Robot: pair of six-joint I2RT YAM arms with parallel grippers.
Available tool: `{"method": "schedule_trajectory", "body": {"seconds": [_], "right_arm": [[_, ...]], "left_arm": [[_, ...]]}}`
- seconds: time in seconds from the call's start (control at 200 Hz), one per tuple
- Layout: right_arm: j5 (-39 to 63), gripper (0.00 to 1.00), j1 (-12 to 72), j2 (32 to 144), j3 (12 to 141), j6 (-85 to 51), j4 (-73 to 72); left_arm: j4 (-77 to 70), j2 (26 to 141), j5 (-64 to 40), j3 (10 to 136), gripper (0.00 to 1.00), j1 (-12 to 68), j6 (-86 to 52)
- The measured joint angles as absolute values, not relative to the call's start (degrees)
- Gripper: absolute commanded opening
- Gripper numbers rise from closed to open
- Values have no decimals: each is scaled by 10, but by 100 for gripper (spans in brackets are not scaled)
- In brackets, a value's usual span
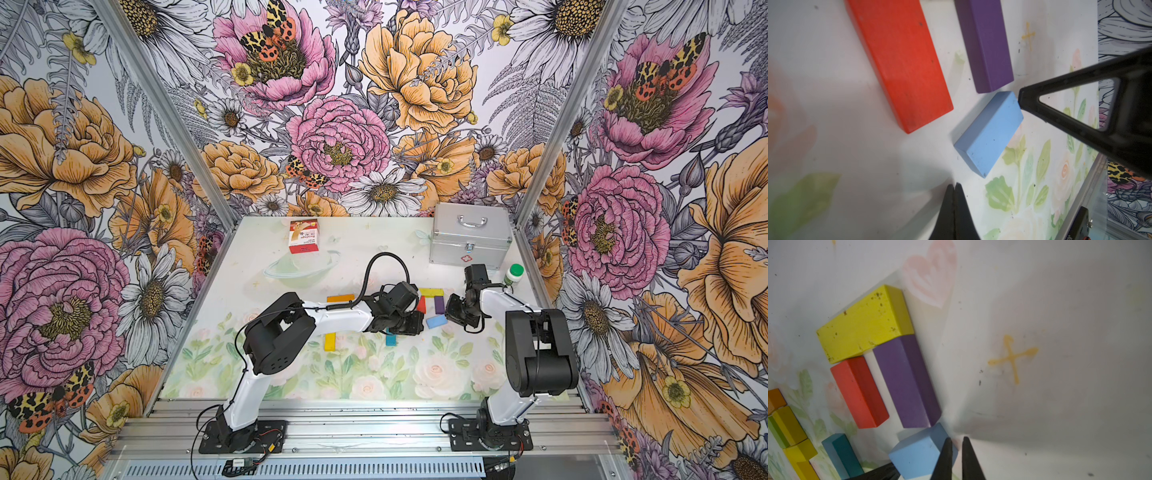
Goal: Assemble the letter p with building blocks
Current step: Assemble the building block at the center of the board.
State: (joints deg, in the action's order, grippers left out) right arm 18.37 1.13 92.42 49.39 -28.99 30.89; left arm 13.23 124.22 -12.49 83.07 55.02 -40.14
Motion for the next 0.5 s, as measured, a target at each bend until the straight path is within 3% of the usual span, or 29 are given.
{"method": "schedule_trajectory", "body": {"seconds": [0.5], "right_arm": [[193, 11, 7, 934, 485, -290, 296]], "left_arm": [[156, 1273, -137, 882, 0, 550, -401]]}}
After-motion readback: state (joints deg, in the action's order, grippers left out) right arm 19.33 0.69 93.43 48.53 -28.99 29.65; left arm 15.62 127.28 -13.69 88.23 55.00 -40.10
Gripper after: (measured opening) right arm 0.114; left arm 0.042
